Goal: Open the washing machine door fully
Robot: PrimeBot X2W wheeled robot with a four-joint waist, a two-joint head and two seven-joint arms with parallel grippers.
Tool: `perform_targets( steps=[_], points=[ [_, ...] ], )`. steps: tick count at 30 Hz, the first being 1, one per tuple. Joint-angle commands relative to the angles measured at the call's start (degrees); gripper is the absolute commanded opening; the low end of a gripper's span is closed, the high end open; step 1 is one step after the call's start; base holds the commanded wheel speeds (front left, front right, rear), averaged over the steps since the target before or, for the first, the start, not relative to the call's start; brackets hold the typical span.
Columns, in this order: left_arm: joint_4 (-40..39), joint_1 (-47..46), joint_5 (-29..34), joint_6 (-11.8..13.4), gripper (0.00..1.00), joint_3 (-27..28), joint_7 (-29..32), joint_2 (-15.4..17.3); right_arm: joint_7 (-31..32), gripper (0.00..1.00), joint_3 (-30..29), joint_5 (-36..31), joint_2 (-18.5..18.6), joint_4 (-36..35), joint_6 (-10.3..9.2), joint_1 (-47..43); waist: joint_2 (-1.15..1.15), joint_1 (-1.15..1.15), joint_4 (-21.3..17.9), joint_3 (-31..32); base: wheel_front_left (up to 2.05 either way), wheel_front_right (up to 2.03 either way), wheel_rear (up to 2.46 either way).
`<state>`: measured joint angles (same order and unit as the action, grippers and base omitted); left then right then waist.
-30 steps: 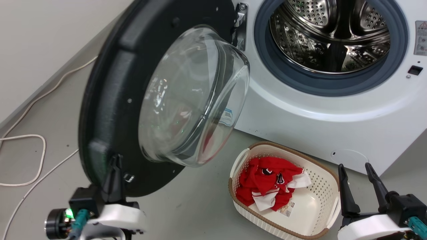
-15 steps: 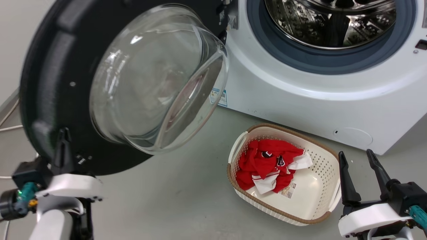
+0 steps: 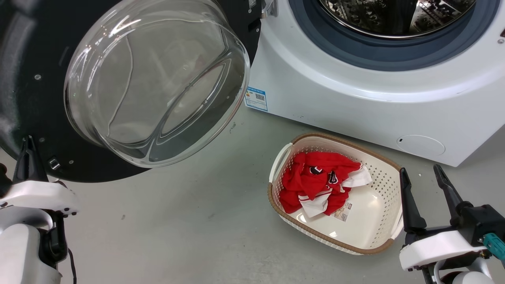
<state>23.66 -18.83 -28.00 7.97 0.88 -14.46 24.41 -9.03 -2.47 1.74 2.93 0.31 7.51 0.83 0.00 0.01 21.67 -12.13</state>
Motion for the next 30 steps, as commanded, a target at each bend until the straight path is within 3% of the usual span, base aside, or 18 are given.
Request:
perform_targets(
  steps=[1,9,18,24,25,26,27,30],
  points=[
    [0.95,-0.98,-0.12,-0.11,0.0,0.55,-0.39,0.46,0.07,1.0,0.13,-0.06,-0.09,-0.07,-0.04,0.61,0.0,-0.01,-0.05,0.0,0.0,0.0,0.0],
    [1.88,0.44,2.23,0.34,0.0,1.06,-0.79,-0.41,-0.8,1.0,0.66,1.1,-0.09,1.35,-0.04,0.82,0.0,-0.01,-0.89,1.95,0.0,0.0,0.0],
    [-13.43,11.53,9.59,4.54,0.0,0.43,-0.73,-5.71,-2.49,1.0,1.53,3.36,-0.09,4.27,-0.04,-0.17,0.0,-0.01,-3.52,7.1,0.0,0.0,0.0],
    [-18.4,16.33,12.31,3.37,0.0,-4.4,-0.74,-8.36,-3.25,1.0,1.46,3.34,-0.09,5.3,-0.04,-0.68,0.0,-0.01,-6.58,9.61,0.0,0.0,0.0],
    [-18.55,16.7,12.38,3.26,0.19,-5.32,-0.57,-8.74,-3.41,1.0,1.38,3.13,-0.1,5.4,-0.04,-0.86,0.0,-0.01,-7.21,9.97,0.0,0.0,0.0],
    [-18.81,16.88,12.51,3.05,0.47,-6.08,-0.51,-9.23,-3.53,1.0,1.25,3.14,-0.09,5.4,-0.04,-1.03,0.0,-0.01,-7.78,10.18,0.0,0.0,0.0],
    [-18.79,16.84,12.61,2.59,1.0,-6.83,-0.53,-9.35,-3.6,1.0,1.17,2.89,-0.1,5.42,-0.04,-1.04,0.0,-0.01,-8.5,10.42,0.0,0.0,0.0],
    [-17.9,15.99,12.62,1.7,1.0,-8.52,-0.56,-10.13,-3.76,1.0,0.96,2.44,-0.09,5.29,-0.04,-0.81,0.0,-0.01,-10.59,10.84,0.0,0.0,0.0]
  ],
)
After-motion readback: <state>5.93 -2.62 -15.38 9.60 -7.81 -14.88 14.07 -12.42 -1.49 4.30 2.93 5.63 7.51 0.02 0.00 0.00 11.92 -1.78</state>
